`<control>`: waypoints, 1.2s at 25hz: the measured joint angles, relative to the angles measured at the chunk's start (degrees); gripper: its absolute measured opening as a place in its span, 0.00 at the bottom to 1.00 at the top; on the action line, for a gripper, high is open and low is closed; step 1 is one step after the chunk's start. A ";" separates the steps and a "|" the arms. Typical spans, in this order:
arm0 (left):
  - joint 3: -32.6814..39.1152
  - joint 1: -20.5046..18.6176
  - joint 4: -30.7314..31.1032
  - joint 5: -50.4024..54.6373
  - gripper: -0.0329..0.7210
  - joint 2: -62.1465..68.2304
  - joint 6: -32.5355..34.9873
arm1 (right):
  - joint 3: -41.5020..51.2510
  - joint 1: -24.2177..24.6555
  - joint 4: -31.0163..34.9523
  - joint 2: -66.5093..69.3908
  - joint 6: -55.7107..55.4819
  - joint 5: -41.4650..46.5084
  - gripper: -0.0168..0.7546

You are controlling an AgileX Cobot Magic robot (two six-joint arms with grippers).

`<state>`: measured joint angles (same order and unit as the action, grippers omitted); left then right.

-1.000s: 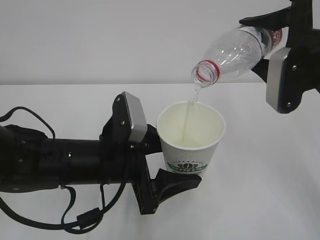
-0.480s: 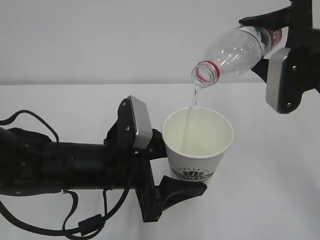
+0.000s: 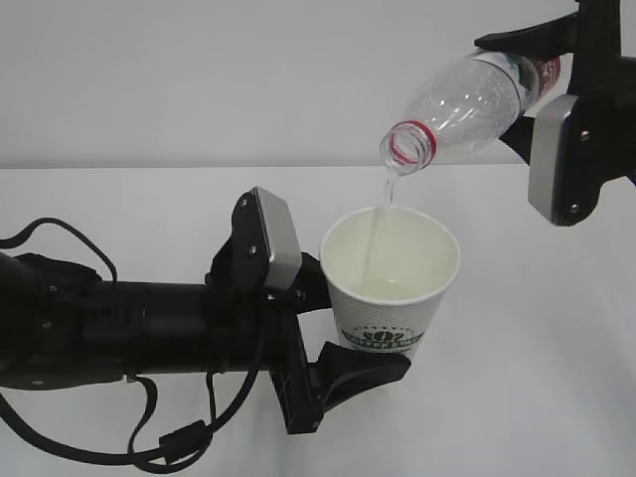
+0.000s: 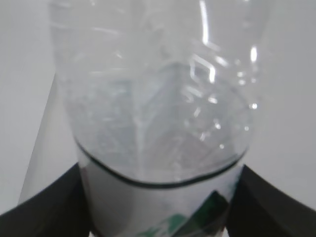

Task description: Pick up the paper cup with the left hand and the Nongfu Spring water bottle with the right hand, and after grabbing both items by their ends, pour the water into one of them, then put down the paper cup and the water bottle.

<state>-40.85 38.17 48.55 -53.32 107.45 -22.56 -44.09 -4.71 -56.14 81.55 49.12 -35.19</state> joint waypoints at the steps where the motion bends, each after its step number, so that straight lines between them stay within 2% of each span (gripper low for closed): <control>1: 0.00 0.00 -0.53 0.00 0.83 0.00 0.00 | 0.00 0.00 0.00 0.00 0.00 0.00 0.71; 30: 0.00 0.00 -1.65 0.00 0.83 0.00 0.18 | 0.00 0.00 0.00 0.00 0.75 0.00 0.71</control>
<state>-40.85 38.17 46.90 -53.32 107.45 -22.38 -44.09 -4.71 -56.14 81.55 49.87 -35.19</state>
